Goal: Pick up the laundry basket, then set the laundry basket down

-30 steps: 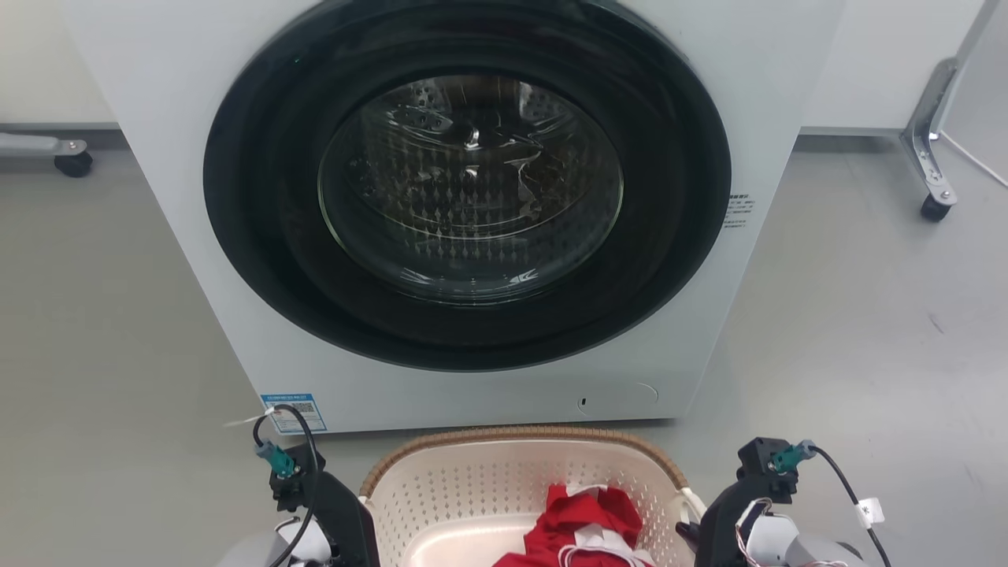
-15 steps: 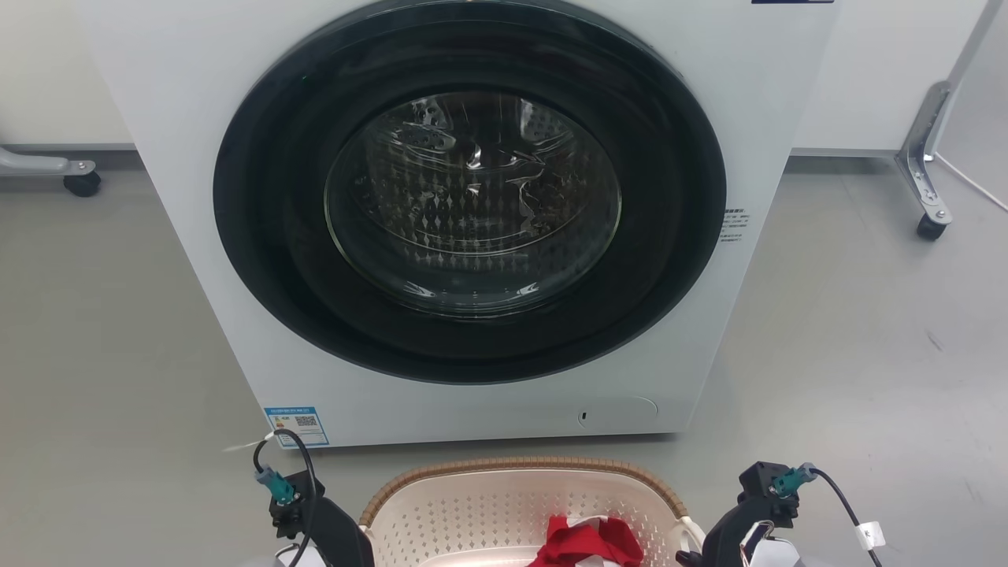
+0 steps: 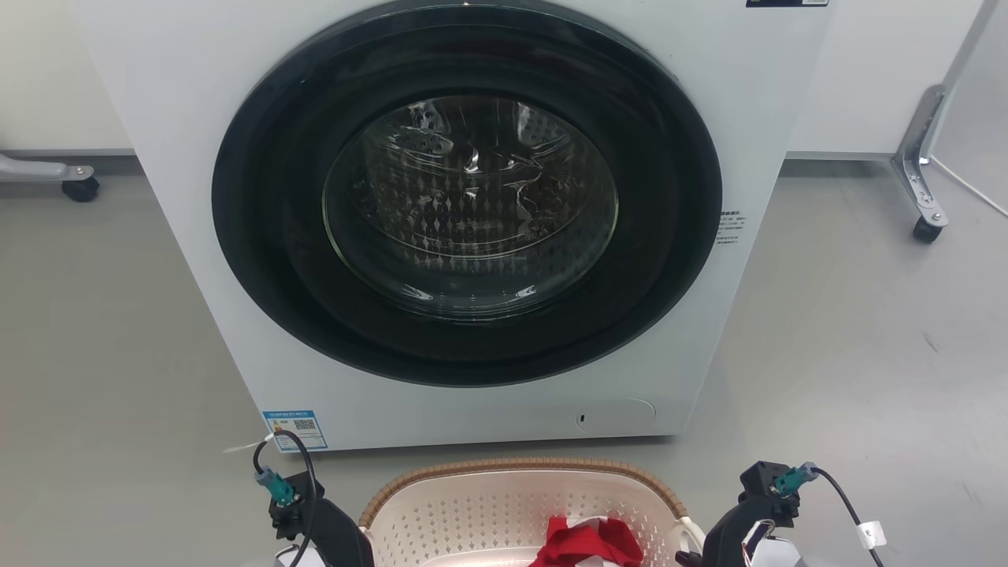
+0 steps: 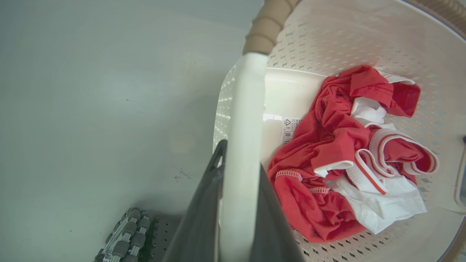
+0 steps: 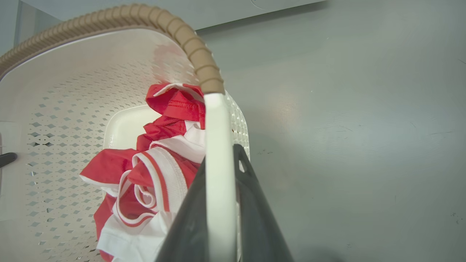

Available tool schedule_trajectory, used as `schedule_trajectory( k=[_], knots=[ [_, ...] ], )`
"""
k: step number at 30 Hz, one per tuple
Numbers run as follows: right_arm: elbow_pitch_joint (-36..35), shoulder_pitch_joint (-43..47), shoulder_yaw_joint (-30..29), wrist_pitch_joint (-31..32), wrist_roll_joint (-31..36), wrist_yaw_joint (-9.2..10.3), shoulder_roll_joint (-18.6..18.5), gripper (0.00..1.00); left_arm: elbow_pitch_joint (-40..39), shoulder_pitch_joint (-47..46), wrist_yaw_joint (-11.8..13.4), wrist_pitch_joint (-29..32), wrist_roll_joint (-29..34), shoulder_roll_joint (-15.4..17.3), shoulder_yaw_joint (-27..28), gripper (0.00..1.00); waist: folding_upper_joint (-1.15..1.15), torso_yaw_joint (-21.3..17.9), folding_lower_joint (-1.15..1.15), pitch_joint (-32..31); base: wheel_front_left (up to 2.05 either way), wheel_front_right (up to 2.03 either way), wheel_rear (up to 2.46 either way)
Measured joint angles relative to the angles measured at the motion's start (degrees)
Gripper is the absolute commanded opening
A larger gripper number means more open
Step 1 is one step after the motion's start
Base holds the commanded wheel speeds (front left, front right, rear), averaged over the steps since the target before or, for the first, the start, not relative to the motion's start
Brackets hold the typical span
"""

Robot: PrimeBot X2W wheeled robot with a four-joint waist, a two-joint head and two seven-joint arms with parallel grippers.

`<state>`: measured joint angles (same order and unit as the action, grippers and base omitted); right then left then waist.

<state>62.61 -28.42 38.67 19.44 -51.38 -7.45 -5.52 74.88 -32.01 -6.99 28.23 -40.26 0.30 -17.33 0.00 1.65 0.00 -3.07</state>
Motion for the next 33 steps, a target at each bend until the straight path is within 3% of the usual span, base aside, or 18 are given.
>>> schedule_trajectory(
  k=[17,33],
  knots=[
    [0.1,-0.1,0.6,-0.4,-2.2,0.14,-0.1,0.0,0.0,0.0,0.1,-0.3,0.0,0.0,-0.1,0.0,0.0,-0.1,0.0,0.4,0.0,0.0,0.0],
    [-1.0,-1.2,1.7,-5.2,-2.5,0.13,-0.9,0.0,-1.7,-1.1,0.1,-6.3,0.7,0.0,-1.4,0.0,0.0,-0.4,0.0,4.0,0.0,0.0,0.0]
  ],
)
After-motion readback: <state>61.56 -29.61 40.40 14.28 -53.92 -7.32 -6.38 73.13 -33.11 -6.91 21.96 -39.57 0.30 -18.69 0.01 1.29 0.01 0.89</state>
